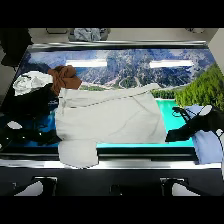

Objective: Fold the shirts.

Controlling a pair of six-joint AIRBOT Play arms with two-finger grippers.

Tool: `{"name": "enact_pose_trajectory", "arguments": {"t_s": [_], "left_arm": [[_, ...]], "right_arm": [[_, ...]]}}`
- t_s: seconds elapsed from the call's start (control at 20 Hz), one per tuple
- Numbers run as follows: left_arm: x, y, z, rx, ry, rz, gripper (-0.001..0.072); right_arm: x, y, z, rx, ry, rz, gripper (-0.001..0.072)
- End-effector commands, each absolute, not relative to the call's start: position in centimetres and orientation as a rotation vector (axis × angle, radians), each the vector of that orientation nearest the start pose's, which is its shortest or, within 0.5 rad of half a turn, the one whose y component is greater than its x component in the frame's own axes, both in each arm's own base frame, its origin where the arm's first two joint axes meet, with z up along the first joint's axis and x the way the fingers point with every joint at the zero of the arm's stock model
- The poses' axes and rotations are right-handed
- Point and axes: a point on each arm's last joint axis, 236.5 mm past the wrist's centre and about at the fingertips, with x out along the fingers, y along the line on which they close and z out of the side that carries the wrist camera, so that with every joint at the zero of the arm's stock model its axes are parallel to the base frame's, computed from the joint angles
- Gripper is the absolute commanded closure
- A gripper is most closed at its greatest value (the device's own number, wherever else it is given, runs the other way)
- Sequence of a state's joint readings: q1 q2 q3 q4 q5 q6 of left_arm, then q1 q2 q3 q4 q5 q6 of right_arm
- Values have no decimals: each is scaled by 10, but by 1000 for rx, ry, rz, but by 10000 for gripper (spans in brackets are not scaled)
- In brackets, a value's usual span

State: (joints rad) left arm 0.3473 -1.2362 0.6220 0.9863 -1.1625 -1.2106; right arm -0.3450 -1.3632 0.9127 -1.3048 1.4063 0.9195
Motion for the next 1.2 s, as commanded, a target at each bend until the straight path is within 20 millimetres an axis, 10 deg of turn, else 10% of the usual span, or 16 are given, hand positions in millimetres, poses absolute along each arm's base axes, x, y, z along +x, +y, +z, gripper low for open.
{"name": "enact_pose_trajectory", "arguments": {"t_s": [0.0, 0.4, 0.55, 0.75, 0.85, 0.95, 1.05, 1.15], "left_arm": [[254, -42, -95, -669, 1511, -237, 676], [253, -46, -92, -684, 1515, -248, 675], [253, -46, -92, -684, 1518, -251, 675], [277, -41, -50, -630, 1454, -310, 679], [319, -27, 21, -524, 1248, -307, 680], [355, -17, 147, -419, 928, -282, 680], [354, -15, 312, -254, 510, -259, 679], [304, -19, 473, -120, 76, -191, 680]], "right_arm": [[260, -24, -92, 143, 1649, 431, 166], [262, 5, -106, 327, 1681, 482, 376], [261, 7, -109, 278, 1693, 490, 665], [293, -1, -76, 180, 1567, 517, 668], [337, -18, -15, 42, 1375, 475, 668], [389, -47, 96, -171, 1058, 341, 668], [410, -75, 266, -392, 621, 109, 667], [356, -81, 444, -566, 181, -130, 668]]}}
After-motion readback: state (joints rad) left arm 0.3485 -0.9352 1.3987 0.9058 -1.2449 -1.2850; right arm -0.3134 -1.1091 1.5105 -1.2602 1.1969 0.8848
